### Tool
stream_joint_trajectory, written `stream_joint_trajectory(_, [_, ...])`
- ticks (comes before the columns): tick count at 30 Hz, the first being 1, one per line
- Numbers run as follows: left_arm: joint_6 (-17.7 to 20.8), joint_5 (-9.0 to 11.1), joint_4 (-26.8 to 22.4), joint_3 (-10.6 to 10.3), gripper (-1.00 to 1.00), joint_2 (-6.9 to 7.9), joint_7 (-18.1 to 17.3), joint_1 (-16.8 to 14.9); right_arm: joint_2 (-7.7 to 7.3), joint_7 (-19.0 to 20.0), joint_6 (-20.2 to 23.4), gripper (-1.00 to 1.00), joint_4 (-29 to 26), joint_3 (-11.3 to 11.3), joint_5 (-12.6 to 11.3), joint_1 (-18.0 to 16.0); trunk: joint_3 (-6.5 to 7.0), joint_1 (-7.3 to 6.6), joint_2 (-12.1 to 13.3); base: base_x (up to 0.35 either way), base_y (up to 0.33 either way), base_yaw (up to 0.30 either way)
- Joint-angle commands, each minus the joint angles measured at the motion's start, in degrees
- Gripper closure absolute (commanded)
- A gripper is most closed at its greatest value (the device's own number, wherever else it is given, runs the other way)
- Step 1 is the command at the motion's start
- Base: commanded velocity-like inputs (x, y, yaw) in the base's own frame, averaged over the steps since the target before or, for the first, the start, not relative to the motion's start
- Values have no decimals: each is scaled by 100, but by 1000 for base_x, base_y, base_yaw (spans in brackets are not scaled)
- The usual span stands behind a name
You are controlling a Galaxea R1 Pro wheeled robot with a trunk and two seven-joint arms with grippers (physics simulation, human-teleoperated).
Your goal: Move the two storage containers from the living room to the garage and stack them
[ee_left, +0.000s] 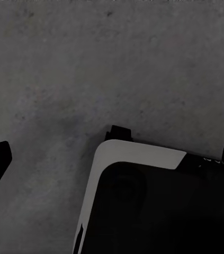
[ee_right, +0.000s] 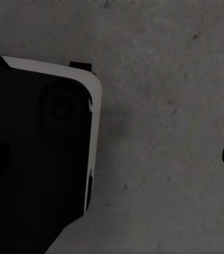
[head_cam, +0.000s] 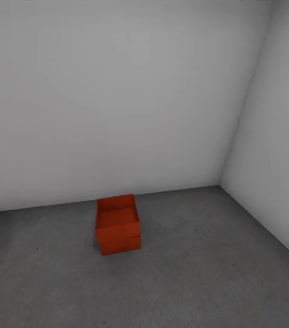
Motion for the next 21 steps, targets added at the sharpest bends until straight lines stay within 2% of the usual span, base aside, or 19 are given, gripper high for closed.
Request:
stream_joint_trajectory(1, [-19, 58, 7, -48, -100, 1, -17, -5, 5, -3, -31, -100, 16, 49, -41, -7, -6, 1, -6, 0, 0, -5])
stream_joint_trajectory(8, [-19, 59, 7, -46, -100, 1, -17, -5, 28, -3, -31, -100, 16, 50, -31, -7, 13, 1, -6, 0, 0, 17])
stream_joint_trajectory(21, [-19, 59, 7, -47, -100, 1, -17, -5, 71, 4, -31, -100, 19, 53, -27, -7, 121, 1, -6, 0, 0, 81])
